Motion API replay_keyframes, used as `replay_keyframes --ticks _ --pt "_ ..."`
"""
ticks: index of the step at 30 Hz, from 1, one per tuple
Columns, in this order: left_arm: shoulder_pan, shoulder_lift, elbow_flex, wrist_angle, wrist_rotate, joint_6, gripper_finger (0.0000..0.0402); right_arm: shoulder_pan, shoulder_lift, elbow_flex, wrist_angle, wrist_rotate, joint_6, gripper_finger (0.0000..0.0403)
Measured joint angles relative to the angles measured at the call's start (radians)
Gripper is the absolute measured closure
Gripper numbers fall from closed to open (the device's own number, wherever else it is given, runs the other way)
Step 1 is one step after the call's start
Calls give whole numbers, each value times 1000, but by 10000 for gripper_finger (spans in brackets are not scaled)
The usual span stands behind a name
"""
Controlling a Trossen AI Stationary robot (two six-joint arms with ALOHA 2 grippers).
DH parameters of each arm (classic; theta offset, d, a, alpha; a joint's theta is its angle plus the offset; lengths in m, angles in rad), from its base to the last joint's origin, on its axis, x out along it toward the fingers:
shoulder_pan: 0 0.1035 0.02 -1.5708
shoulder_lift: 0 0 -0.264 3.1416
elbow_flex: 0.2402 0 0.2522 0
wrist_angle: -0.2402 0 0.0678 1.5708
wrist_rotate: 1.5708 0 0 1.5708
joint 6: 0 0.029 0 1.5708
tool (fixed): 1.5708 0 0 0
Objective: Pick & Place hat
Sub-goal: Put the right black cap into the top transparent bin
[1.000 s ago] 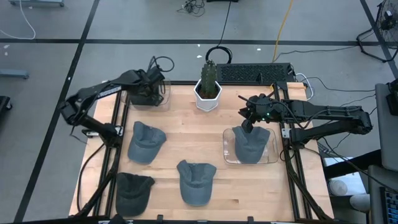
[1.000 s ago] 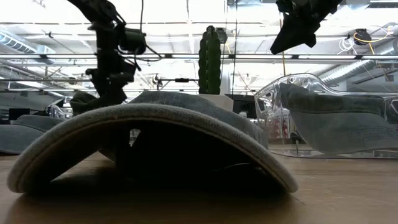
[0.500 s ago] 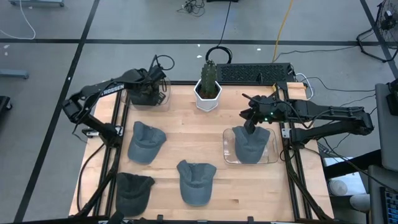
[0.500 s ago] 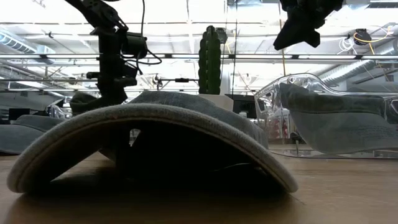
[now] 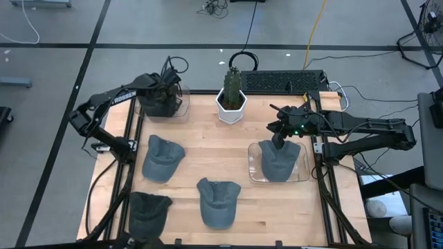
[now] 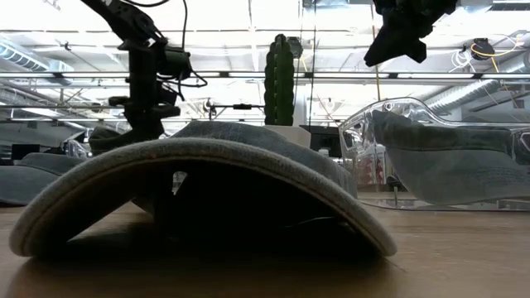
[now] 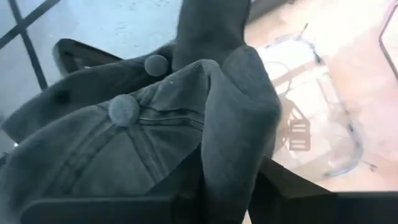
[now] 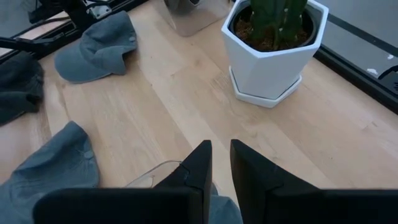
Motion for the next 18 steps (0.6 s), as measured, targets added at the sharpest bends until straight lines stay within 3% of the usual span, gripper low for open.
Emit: replay_keyframes --ticks 7,18 --pt "44 0 -1 5 40 13 310 0 0 0 0 0 0 358" --pt "47 0 -27 206 38 69 309 0 0 0 0 6 0 358"
